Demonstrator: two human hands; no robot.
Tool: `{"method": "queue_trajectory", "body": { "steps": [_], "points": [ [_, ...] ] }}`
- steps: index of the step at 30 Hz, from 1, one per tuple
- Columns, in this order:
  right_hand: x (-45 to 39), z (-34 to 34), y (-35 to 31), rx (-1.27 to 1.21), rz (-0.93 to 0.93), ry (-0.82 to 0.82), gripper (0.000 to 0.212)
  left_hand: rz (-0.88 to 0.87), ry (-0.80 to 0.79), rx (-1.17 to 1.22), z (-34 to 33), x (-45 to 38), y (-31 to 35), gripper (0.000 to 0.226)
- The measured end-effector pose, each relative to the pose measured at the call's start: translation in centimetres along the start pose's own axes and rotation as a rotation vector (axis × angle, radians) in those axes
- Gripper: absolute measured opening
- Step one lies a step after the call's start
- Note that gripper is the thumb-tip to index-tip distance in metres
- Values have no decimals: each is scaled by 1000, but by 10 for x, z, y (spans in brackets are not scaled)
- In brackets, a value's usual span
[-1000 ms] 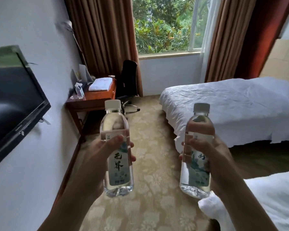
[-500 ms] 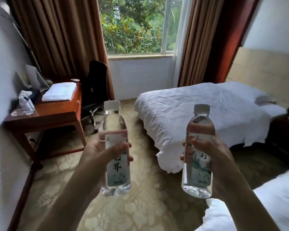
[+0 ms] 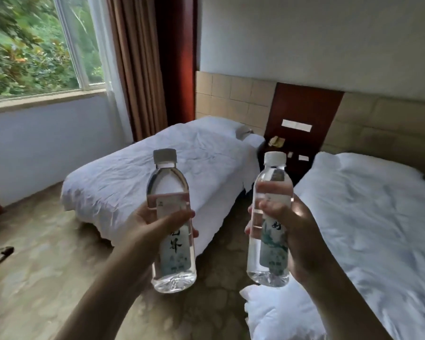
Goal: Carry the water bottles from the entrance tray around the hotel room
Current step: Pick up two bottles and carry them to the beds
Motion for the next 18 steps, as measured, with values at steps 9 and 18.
{"method": "queue_trajectory", "body": {
  "steps": [9, 18],
  "points": [
    [-127, 40, 10, -75, 55, 139, 39, -38, -146, -65, -94, -141, -10, 63],
    [-258, 22, 7, -39, 103, 191, 36, -23, -271, -90, -146, -285, -11, 57]
  ]
}}
Point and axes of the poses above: each hand's wrist, its own x-axis away from the middle knuckle, its own z-axis out of the back of the hand, y = z × x, the point moved 1 cm from there along -x, towards the middle knuckle, and after that the axes turned 10 degrees about y, right-handed, at the moved point
